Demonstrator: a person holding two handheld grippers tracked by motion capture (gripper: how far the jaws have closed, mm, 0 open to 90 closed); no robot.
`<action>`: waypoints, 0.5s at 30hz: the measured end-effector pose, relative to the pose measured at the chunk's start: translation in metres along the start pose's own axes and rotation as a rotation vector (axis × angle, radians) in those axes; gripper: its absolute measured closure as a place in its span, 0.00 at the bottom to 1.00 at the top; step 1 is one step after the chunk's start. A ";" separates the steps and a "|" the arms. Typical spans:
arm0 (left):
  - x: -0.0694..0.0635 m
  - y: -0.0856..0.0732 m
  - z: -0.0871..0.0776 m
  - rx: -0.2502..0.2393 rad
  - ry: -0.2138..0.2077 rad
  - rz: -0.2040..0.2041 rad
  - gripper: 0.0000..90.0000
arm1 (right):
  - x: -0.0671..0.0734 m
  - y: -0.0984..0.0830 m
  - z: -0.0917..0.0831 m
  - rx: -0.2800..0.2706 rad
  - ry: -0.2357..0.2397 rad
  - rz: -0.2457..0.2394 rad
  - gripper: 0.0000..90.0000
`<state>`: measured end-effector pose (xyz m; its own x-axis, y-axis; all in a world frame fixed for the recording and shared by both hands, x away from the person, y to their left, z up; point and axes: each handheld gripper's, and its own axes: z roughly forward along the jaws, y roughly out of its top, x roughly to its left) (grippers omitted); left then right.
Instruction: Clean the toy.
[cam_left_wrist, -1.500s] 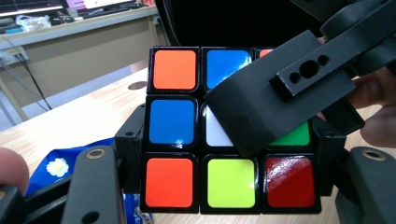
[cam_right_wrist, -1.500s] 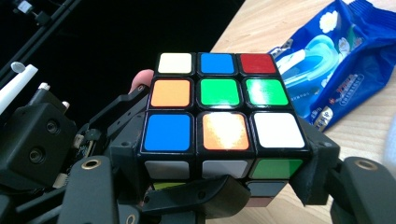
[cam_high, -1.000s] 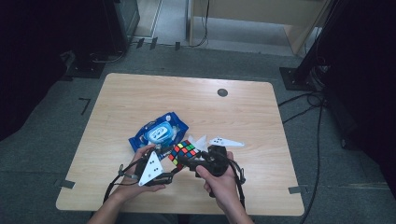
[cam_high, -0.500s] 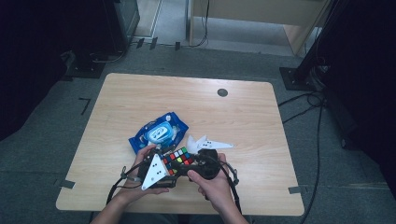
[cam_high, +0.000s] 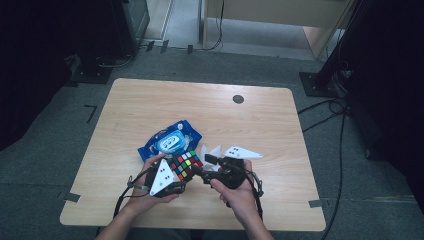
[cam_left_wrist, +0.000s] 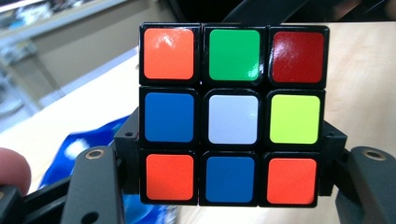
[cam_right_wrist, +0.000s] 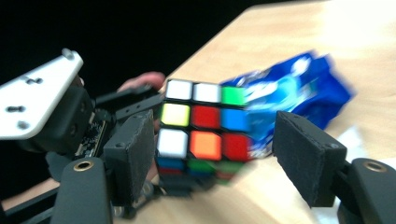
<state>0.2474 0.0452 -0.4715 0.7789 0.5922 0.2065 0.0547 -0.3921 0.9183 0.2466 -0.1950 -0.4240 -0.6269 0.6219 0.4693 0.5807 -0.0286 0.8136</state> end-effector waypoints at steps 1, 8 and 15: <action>0.005 -0.002 -0.001 0.007 0.011 -0.026 0.37 | -0.004 0.001 -0.003 -0.014 -0.006 0.006 0.35; 0.013 -0.004 -0.002 0.011 0.011 -0.074 0.37 | -0.048 -0.020 0.016 -0.005 -0.242 -0.052 0.47; 0.006 -0.005 0.002 0.022 -0.020 -0.064 0.37 | -0.069 -0.042 0.045 0.156 -0.339 -0.140 0.55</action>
<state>0.2530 0.0492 -0.4758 0.7860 0.6020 0.1407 0.1178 -0.3693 0.9218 0.2887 -0.2017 -0.5057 -0.5136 0.8352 0.1968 0.5900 0.1773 0.7877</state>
